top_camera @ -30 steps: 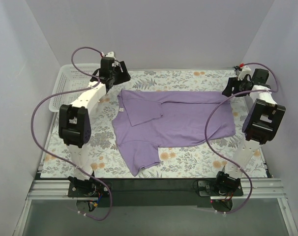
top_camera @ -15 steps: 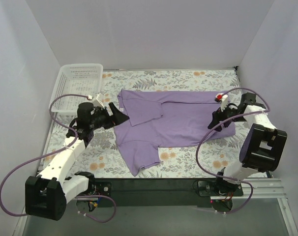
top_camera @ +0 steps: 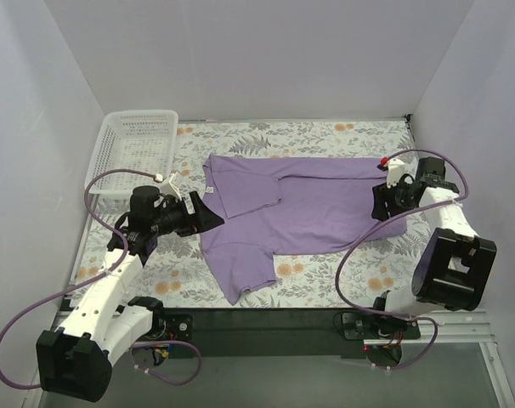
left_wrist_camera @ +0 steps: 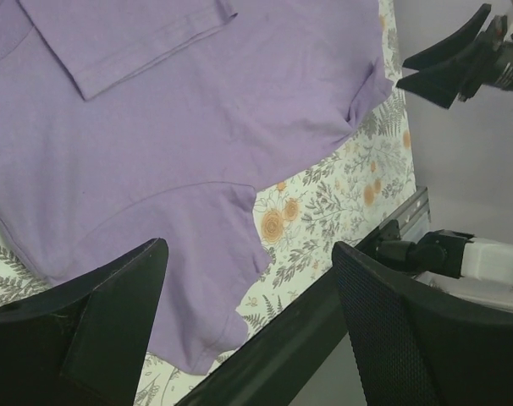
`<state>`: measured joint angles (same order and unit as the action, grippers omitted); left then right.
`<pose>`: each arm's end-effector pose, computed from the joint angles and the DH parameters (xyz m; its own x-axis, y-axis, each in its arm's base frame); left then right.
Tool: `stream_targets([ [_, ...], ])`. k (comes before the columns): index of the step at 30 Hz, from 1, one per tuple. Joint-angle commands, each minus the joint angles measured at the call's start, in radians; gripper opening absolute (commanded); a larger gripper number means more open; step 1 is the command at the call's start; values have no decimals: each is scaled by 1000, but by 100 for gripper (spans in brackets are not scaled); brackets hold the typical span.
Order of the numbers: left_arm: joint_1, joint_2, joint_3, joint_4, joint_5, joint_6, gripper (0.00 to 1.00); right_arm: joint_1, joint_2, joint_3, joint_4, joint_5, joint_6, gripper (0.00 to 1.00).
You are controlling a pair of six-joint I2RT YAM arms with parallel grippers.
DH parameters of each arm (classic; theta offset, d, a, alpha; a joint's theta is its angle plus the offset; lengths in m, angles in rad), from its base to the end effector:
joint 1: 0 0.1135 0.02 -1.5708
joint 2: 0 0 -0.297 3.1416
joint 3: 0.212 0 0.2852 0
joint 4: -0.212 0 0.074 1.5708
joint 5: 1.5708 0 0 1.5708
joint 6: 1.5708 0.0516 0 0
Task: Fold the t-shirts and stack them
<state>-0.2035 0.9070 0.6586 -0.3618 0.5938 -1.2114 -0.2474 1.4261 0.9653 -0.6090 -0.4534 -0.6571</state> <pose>0.2074 -0.0723 0.2701 -0.7746 -0.6324 0.0119 -0.3085 0.3613 -0.8799 0.3075 -0.0543 0.2316 -0.6832 -0.3938 -0.6150 -0.5066 0.8621 0.0108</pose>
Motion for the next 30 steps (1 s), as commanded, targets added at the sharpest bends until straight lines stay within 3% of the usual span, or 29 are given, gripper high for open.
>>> stream_targets([
  [1, -4, -3, -31, 11, 12, 46, 77, -38, 66, 79, 74, 154, 178, 63],
  [10, -2, -7, -42, 35, 24, 58, 78, -136, 206, 136, 74, 84, 296, 58],
  [19, -2, -10, -45, 35, 17, 56, 78, -181, 255, 147, 89, -65, 272, 58],
  [26, -2, -13, -43, 29, -2, 55, 78, -184, 261, 204, -8, -119, 16, 59],
  [29, -2, -11, -45, 29, -2, 55, 78, -204, 281, 233, -44, -126, -177, 60],
  [30, -2, -11, -44, 29, 0, 55, 78, -210, 301, 249, -142, -164, -346, 61],
])
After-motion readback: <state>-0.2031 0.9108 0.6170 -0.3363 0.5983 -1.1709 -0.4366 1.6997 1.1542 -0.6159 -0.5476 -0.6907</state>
